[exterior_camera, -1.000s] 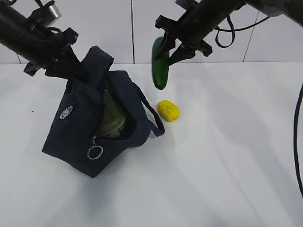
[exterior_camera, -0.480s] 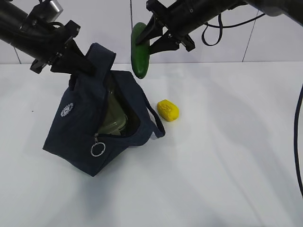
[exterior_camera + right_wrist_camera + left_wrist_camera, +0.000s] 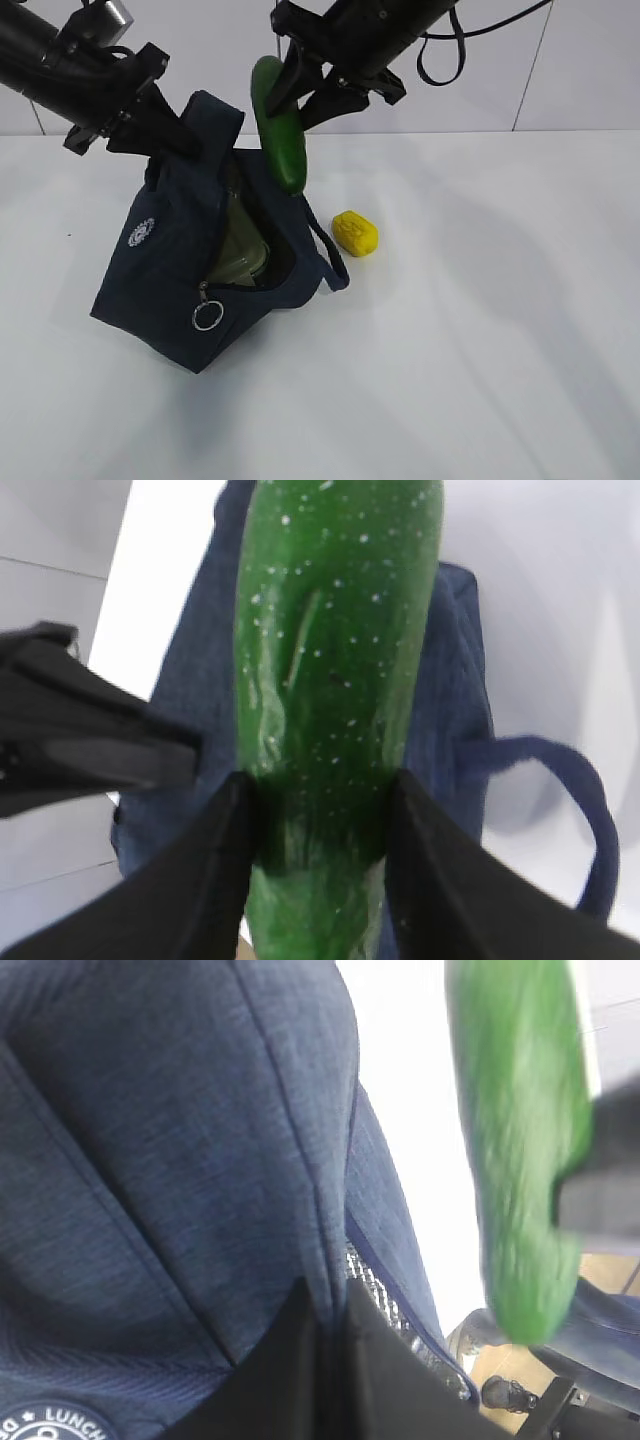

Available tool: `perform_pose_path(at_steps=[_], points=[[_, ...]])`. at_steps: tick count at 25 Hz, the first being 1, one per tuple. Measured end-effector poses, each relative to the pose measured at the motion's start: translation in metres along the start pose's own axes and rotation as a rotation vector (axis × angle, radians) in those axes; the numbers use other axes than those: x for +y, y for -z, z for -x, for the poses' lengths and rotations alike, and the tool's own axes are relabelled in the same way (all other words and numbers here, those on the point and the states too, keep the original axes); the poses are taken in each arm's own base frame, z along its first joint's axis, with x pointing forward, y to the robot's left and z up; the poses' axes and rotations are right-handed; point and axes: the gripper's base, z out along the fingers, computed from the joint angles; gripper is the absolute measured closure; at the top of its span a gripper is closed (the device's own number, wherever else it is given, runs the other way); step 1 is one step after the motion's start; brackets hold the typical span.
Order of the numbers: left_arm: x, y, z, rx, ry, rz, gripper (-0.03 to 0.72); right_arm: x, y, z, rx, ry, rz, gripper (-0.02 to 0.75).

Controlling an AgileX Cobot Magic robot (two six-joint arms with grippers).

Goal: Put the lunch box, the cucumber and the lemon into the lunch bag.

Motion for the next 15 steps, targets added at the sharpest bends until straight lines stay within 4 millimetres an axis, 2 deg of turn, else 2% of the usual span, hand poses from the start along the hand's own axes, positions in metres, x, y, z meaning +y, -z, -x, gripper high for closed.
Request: perform_pose_path(at_steps=[6, 10, 15], points=[[0.000, 0.000, 0.000, -0.002, 0.000, 0.001, 0.686, -0.005, 0.003, -0.023, 0.069, -0.018, -0.034, 0.435], [0.000, 0.000, 0.000, -0.004, 0.000, -0.003, 0.686, -0.009, -0.003, -0.038, 0.123, -0.053, -0.006, 0.435], [-0.001, 0.000, 0.001, -0.006, -0.001, -0.009, 0.686, -0.005, -0.011, -0.044, 0.137, -0.068, 0.084, 0.435]])
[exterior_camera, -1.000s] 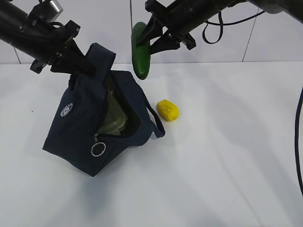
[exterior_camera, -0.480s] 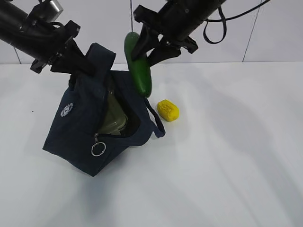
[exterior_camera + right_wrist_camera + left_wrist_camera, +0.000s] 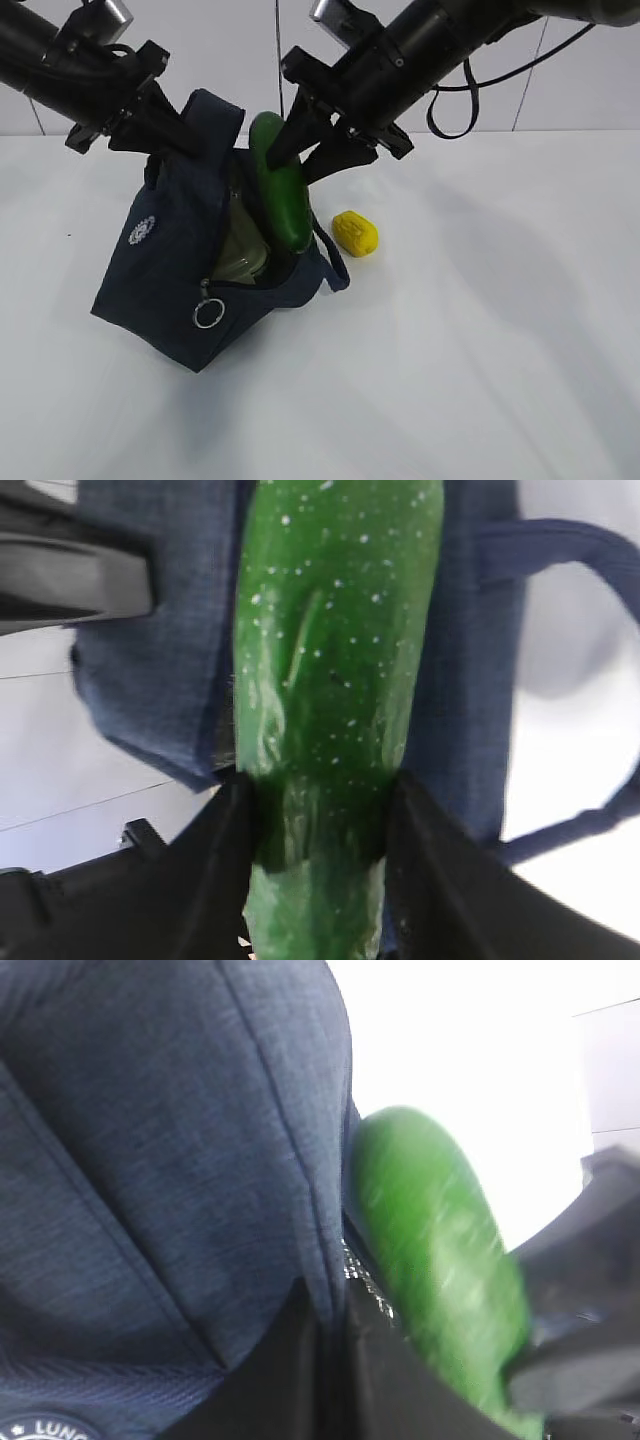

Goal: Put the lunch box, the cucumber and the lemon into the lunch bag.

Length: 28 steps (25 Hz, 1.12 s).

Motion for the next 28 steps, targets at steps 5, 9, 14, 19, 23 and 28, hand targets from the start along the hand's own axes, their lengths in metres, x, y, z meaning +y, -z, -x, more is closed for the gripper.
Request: perform_pose_path(at_steps=[5, 9, 14, 19, 23, 28], points=[[-0.001, 0.000, 0.001, -0.007, -0.010, -0.015, 0.686, 0.012, -0.009, -0.004, 0.015, 0.030, 0.023, 0.435], [-0.002, 0.000, 0.001, -0.010, -0.010, -0.022, 0.686, 0.013, -0.023, -0.005, 0.044, 0.028, 0.035, 0.435], [-0.003, 0.000, 0.001, -0.016, -0.003, -0.034, 0.686, -0.002, -0.042, -0.003, 0.073, -0.011, 0.051, 0.435], [-0.003, 0.000, 0.001, -0.016, -0.003, -0.038, 0.686, -0.008, -0.056, 0.000, 0.073, -0.021, 0.119, 0.435], [-0.004, 0.000, 0.001, -0.013, -0.003, -0.041, 0.686, -0.011, -0.060, 0.008, -0.014, -0.010, 0.128, 0.435], [-0.005, 0.000, 0.001, -0.008, -0.002, -0.050, 0.686, -0.014, -0.060, 0.019, -0.129, -0.010, 0.104, 0.435]])
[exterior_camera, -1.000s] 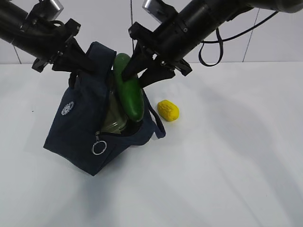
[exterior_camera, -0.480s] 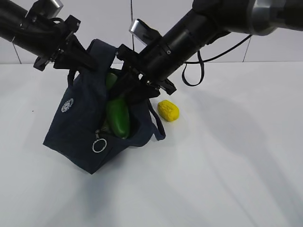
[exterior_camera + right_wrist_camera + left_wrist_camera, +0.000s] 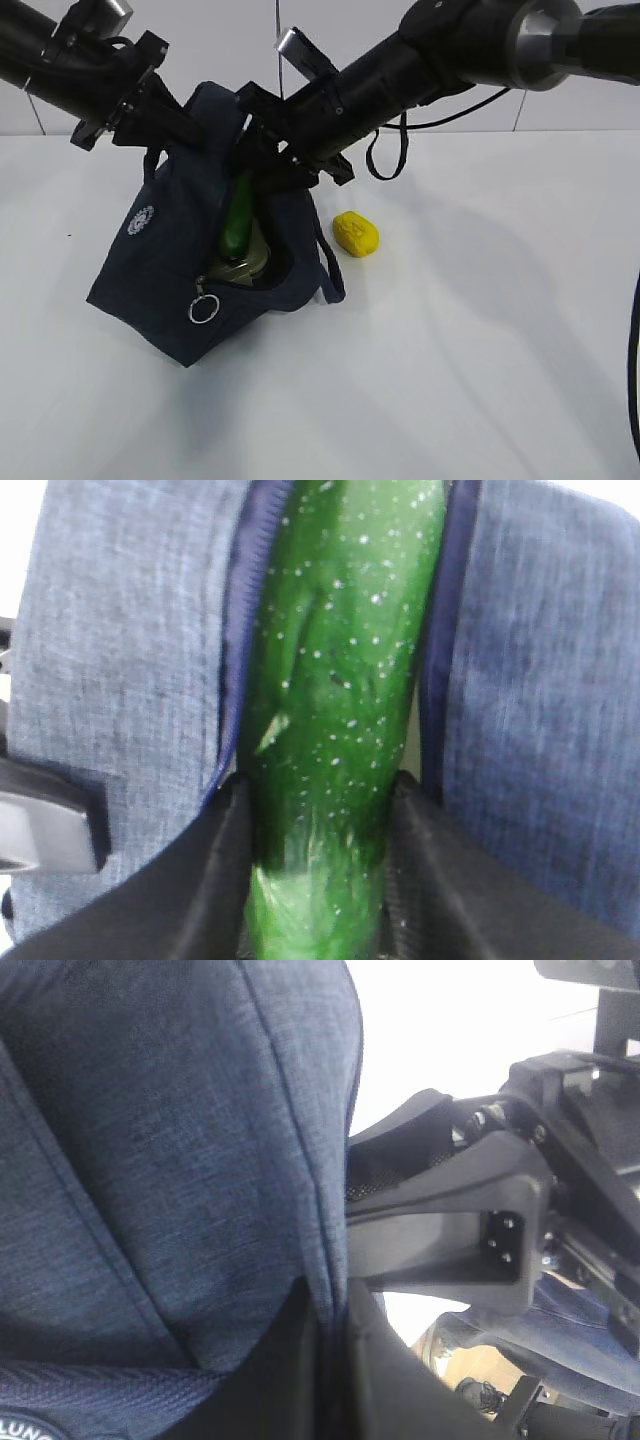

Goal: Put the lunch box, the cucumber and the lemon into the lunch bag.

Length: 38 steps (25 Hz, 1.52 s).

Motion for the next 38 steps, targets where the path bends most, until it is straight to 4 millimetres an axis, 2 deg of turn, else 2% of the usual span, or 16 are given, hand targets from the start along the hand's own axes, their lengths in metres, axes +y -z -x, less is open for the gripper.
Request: perform_pose_path(at_steps=[10, 17, 24, 27, 32, 38], points=[[-0.001, 0.000, 0.000, 0.005, 0.003, -0.008, 0.686, -0.001, 0.000, 0.005, -0.051, 0.037, -0.008, 0.433], [-0.001, 0.000, -0.001, 0.007, 0.004, -0.011, 0.686, -0.002, -0.001, 0.006, -0.066, 0.049, -0.014, 0.316], [-0.001, 0.001, -0.001, 0.009, 0.005, -0.012, 0.686, 0.000, 0.001, 0.005, -0.035, 0.080, -0.021, 0.302], [-0.001, 0.001, -0.001, 0.009, 0.005, -0.012, 0.686, 0.007, 0.008, 0.006, 0.015, 0.155, -0.055, 0.302], [0.000, 0.001, -0.001, 0.008, 0.004, -0.010, 0.686, 0.029, 0.035, 0.017, 0.072, 0.278, -0.177, 0.301], [0.000, 0.001, -0.001, 0.008, 0.002, -0.006, 0.686, 0.033, 0.059, 0.030, 0.023, 0.291, -0.387, 0.301]])
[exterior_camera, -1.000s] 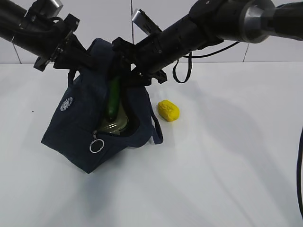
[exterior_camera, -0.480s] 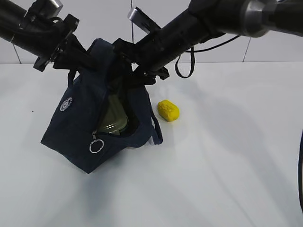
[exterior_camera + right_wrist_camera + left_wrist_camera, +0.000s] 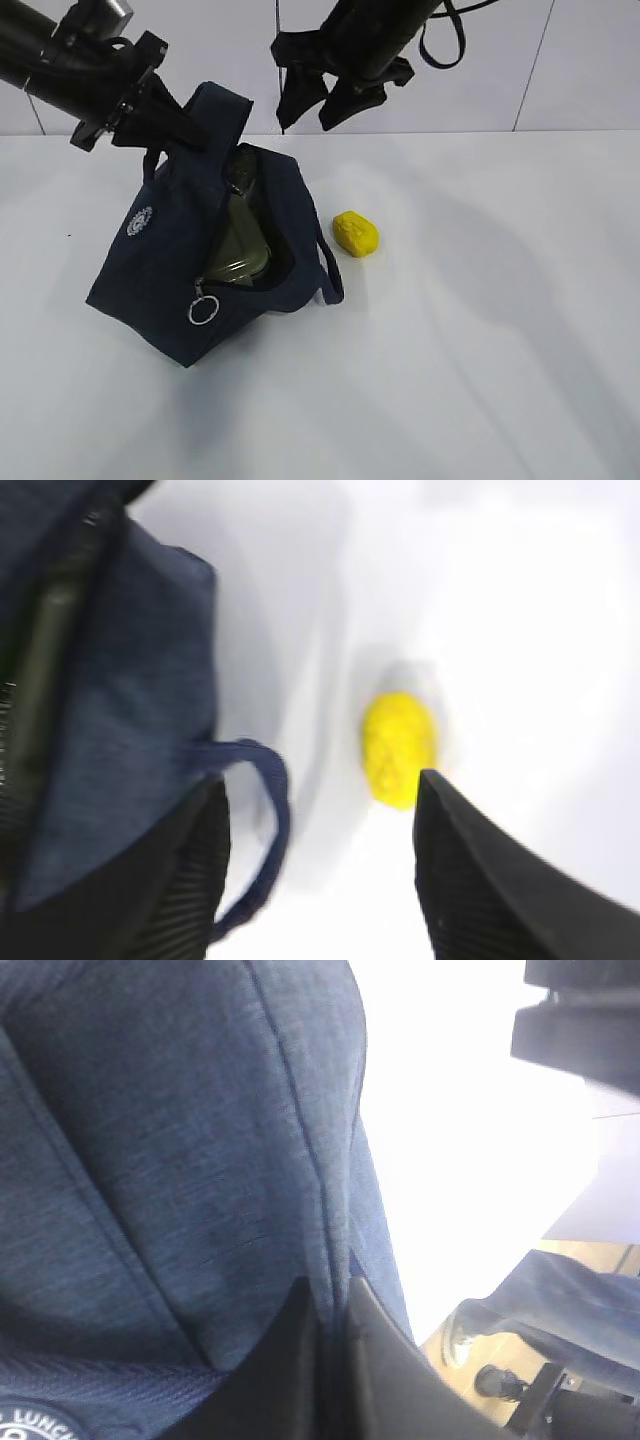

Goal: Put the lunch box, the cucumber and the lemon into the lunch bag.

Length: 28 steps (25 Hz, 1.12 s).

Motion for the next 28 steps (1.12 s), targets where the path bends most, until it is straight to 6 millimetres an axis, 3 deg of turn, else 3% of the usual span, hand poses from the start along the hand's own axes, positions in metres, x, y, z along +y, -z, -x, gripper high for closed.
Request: perform_pose_path(at_steps=[5, 10, 21, 28], points=[[0.002, 0.000, -0.001, 0.011, -0.013, 0.023, 0.686, -0.011, 0.014, 0.000, -0.001, 0.039, -0.148, 0.300], [0.004, 0.000, -0.002, 0.021, -0.024, 0.043, 0.686, -0.026, 0.011, -0.005, 0.042, 0.065, -0.266, 0.301], [0.004, 0.000, -0.002, 0.021, -0.025, 0.044, 0.686, -0.049, -0.027, -0.026, 0.185, 0.049, -0.321, 0.290], [0.004, 0.000, -0.002, 0.021, -0.025, 0.044, 0.686, -0.064, -0.060, -0.032, 0.211, 0.033, -0.317, 0.168]])
